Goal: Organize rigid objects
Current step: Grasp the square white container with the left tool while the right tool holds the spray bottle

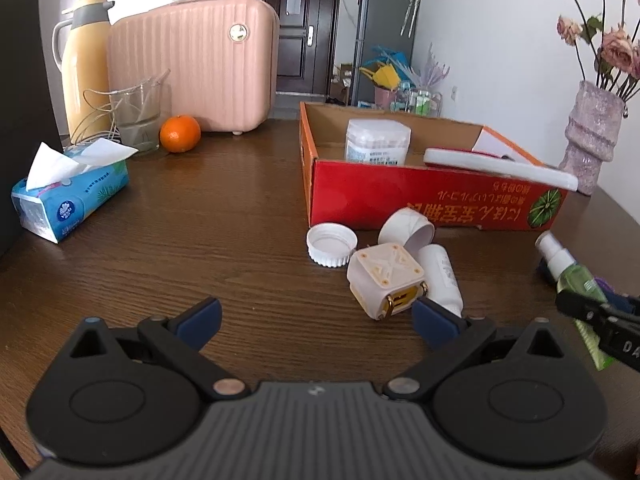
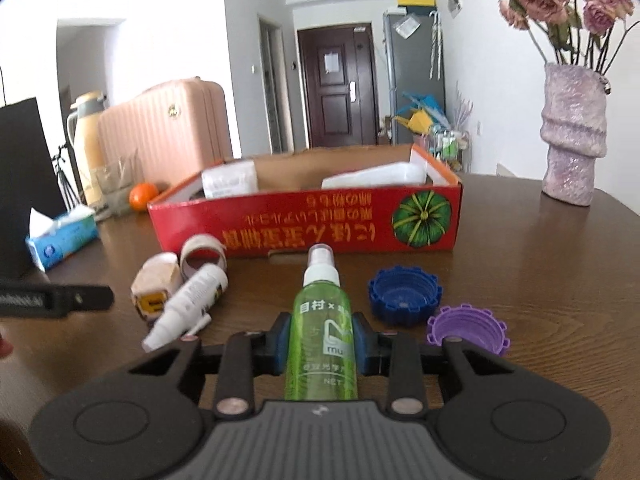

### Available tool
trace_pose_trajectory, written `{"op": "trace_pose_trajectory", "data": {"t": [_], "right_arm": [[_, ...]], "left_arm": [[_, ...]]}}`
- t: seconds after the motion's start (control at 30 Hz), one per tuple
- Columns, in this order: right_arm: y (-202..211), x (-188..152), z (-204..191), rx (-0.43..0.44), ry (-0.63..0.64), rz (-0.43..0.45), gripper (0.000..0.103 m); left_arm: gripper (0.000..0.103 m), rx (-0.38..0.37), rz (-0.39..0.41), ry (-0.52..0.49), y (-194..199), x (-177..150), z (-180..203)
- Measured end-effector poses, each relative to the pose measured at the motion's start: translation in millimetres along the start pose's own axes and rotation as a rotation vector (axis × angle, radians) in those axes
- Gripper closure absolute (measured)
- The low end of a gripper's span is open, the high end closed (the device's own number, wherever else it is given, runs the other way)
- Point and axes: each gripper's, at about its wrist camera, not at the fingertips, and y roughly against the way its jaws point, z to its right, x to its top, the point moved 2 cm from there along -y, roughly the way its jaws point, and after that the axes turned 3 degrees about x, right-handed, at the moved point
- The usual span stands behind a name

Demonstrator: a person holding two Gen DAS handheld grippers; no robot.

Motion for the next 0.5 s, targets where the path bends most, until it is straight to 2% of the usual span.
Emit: {"op": "trace_pose_trajectory", "data": {"t": [0.1,0.23,0.37,0.5], "right_arm": [[4,1,-1,0.001,-0.010,0.021,0.073],[8,3,2,-0.004,-0.018,0.045,0.073],[9,4,6,-0.006,-0.035,0.051,0.073],[11,4,7,-0.004,-0.041,0.059,0.073]], "left_arm": [[0.000,0.001,-0.021,-0.035,-6,3,6],[0.000,0.013,-0.007,-0.072,-10,12,15],[0.000,0.036,0.011,-0.080,-18,23,25],[0.000,0.052,-0.007,-0.059,-34,29,31]]}}
